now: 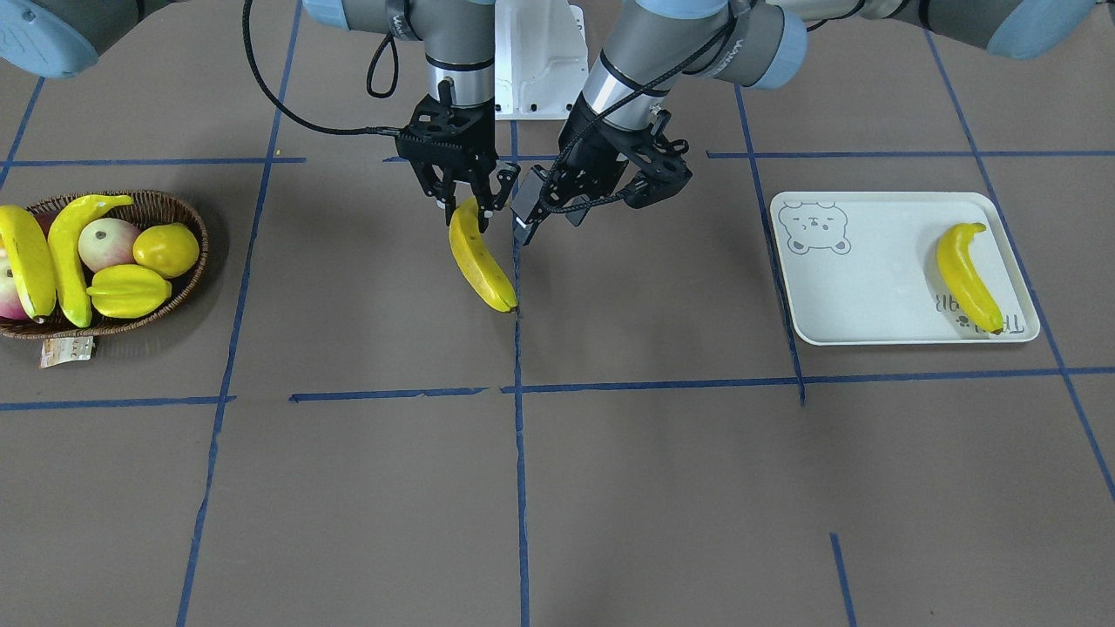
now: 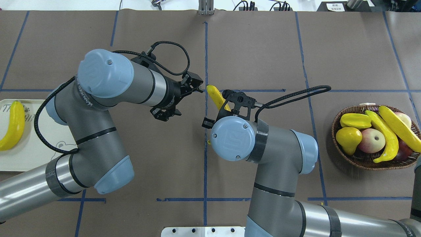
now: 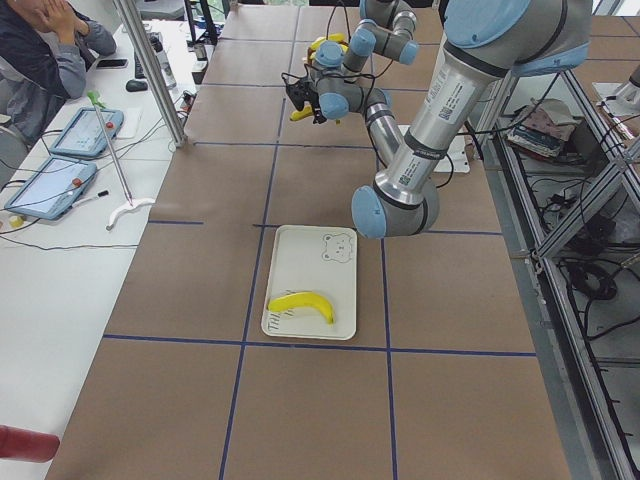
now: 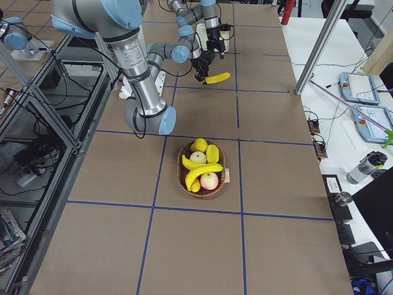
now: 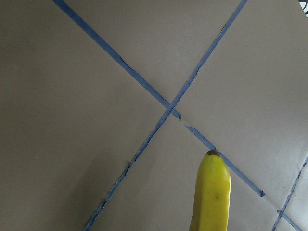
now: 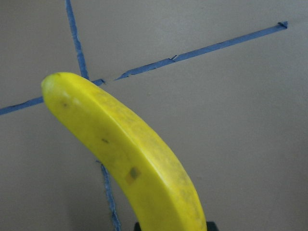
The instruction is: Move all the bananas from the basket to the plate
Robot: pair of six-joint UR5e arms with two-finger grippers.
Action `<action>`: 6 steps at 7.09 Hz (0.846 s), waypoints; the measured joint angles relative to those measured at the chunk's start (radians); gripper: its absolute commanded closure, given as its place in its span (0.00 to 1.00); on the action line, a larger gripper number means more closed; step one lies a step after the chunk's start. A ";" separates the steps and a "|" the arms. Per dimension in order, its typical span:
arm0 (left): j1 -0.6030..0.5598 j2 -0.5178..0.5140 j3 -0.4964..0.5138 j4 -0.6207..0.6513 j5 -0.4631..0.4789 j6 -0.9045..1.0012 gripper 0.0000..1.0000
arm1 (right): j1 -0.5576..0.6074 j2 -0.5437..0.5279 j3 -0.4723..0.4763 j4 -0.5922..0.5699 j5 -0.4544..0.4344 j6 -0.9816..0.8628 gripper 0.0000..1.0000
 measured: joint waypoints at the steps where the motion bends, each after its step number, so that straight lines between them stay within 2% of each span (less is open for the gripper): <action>1: 0.000 -0.020 0.026 -0.001 0.000 0.003 0.01 | -0.013 0.001 0.002 -0.006 -0.019 -0.024 0.95; 3: 0.005 -0.057 0.081 -0.007 0.015 0.005 0.01 | -0.035 0.004 0.019 -0.007 -0.049 -0.041 0.95; 6: 0.028 -0.070 0.099 -0.009 0.033 0.003 0.02 | -0.049 0.008 0.032 -0.002 -0.070 -0.041 0.95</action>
